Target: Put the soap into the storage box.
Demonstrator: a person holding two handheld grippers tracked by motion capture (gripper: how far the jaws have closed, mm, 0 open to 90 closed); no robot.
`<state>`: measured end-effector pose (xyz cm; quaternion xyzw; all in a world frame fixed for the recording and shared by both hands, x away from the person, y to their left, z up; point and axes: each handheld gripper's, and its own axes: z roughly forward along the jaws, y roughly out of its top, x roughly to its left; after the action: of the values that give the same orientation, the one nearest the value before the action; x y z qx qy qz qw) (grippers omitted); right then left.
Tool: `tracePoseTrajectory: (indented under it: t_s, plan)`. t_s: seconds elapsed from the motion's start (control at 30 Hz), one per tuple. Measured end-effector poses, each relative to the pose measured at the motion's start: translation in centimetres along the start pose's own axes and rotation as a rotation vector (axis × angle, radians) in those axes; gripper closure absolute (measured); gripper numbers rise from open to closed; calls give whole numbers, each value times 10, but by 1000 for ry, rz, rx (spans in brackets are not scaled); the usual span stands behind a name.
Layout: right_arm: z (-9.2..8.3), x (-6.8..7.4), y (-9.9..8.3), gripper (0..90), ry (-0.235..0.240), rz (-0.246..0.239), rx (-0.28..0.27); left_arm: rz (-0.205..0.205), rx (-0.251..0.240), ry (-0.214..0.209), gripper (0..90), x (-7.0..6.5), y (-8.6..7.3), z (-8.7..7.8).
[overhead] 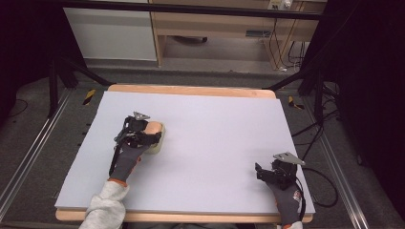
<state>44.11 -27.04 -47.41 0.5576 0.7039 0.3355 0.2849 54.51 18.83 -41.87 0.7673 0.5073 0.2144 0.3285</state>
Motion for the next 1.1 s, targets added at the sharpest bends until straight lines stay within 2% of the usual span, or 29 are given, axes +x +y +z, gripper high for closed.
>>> tracePoseTrajectory:
  t_s: [0.7,1.1]
  plan:
    - [1,1,0,95,6,-6,2,-30,19,19,314,9,-4,16]
    - [1,1,0,95,9,-5,2,-29,39,28,314,11,-8,23]
